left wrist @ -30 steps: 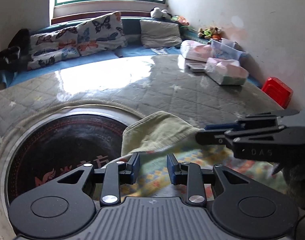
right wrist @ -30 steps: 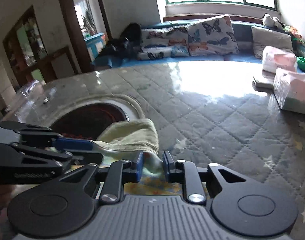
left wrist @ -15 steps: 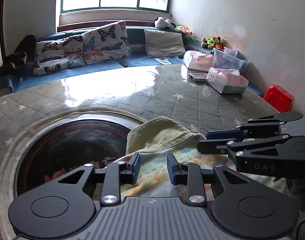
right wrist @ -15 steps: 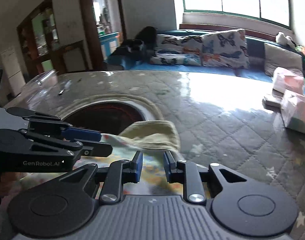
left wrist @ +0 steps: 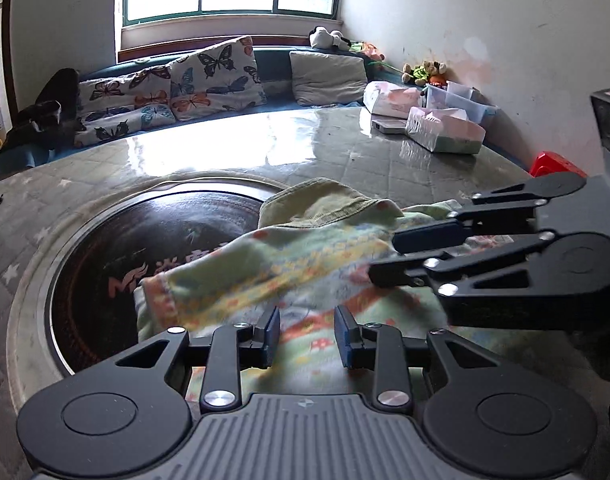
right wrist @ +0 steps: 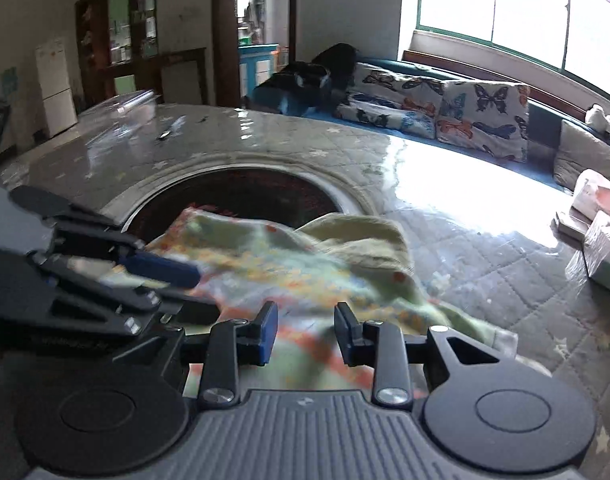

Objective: Fold clothes

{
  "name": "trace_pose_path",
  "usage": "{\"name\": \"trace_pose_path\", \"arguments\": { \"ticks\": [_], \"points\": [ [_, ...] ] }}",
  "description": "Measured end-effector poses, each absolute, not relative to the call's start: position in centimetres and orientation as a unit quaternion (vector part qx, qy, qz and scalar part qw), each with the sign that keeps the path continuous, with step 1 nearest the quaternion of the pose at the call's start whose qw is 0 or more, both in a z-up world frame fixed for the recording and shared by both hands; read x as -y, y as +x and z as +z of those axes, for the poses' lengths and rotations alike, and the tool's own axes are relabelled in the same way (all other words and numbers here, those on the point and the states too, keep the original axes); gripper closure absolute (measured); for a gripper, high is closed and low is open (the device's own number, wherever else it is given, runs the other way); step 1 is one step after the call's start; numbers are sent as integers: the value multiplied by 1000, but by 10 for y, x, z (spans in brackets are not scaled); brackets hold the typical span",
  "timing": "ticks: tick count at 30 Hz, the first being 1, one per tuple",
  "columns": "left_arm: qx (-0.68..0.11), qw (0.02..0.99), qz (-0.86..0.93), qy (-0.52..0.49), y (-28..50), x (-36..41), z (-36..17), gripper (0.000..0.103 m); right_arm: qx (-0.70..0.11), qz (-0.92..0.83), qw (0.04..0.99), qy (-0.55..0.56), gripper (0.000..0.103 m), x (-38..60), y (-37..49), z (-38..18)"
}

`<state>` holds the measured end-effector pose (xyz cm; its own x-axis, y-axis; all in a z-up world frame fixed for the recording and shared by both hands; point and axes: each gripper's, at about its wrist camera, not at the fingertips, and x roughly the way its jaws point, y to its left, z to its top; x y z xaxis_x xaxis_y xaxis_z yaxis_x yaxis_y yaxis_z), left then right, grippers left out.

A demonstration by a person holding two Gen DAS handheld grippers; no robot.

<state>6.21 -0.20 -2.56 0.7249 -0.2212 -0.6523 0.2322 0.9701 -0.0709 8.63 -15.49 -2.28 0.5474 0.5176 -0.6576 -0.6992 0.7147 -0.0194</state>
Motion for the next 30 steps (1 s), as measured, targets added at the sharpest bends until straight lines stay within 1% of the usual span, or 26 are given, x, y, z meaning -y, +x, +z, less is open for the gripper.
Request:
{"name": "trace_pose_path", "arguments": {
  "ticks": [5, 8, 13, 27, 30],
  "points": [
    [-343, 932, -116, 12, 46, 0, -27, 68, -319, 364, 861, -158, 69, 158, 60, -25],
    [-340, 934, -109, 16, 36, -1, -29, 65, -316, 366, 861, -157, 68, 160, 50, -22],
    [-334, 937, -98, 12, 23, -8, -27, 64, -320, 365, 859, -164, 65, 169, 37, -22],
    [-339, 938, -72, -3, 12, -30, -31, 62, -359, 282, 886, -84, 64, 246, 47, -31],
    [-341, 938, -65, -8, 12, -35, -32, 62, -361, 274, 889, -65, 66, 259, 47, -29]
  ]
}}
